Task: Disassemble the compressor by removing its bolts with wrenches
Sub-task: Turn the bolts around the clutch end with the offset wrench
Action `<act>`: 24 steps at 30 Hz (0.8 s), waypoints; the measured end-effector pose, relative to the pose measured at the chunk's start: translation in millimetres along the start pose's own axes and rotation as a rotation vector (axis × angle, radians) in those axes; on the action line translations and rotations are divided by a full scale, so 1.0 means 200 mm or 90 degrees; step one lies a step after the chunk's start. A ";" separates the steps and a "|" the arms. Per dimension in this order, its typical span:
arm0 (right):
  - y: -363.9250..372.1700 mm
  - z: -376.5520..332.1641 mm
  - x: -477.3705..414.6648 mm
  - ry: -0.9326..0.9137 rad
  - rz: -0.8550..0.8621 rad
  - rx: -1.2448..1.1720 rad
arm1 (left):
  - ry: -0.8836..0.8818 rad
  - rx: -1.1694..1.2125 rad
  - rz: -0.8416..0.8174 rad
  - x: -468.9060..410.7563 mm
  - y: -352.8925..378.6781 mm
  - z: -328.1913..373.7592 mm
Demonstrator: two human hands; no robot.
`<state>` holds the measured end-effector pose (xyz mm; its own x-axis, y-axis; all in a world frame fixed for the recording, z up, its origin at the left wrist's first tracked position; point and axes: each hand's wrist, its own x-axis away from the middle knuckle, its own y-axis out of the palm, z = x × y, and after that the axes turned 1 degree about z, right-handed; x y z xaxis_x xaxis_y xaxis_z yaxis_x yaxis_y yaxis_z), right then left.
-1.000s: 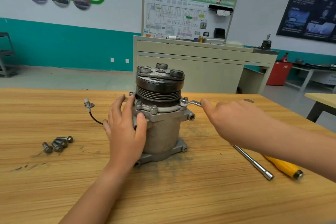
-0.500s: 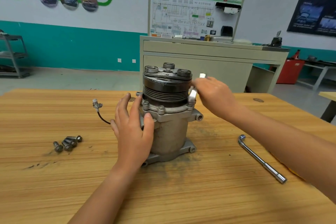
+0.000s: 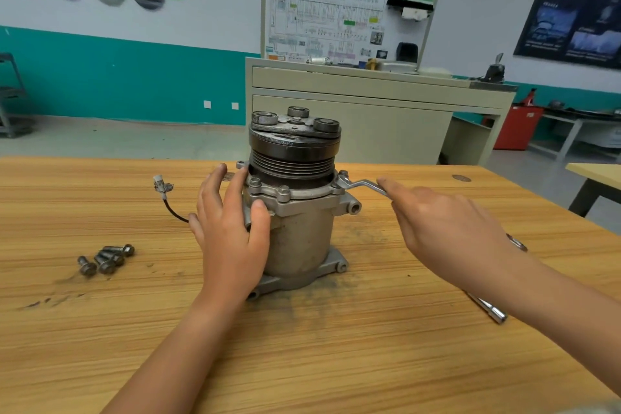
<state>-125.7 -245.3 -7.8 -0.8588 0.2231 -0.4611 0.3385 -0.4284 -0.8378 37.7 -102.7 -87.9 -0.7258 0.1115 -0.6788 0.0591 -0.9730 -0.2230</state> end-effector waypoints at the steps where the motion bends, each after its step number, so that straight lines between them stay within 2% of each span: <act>1: -0.01 -0.01 -0.02 0.006 -0.005 0.025 | -0.001 0.001 -0.001 0.00 0.00 0.00; 5: -0.07 -0.04 -0.07 0.014 -0.063 0.070 | -0.002 0.002 -0.003 0.00 0.00 0.00; 11: -0.22 -0.15 -0.10 -0.062 -0.156 0.196 | -0.009 -0.001 -0.008 0.00 0.00 0.00; 15: -0.24 -0.14 -0.12 -0.124 -0.135 0.250 | -0.013 0.005 -0.010 0.00 0.01 0.00; 24: -0.02 0.13 -0.36 -0.171 -0.083 0.223 | -0.016 0.015 -0.004 0.01 0.01 0.00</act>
<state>-75.5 -282.6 35.9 -0.9704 0.0797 -0.2279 0.1107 -0.6921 -0.7133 36.9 -103.9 -89.0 -0.7431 0.1121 -0.6597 0.0395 -0.9768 -0.2105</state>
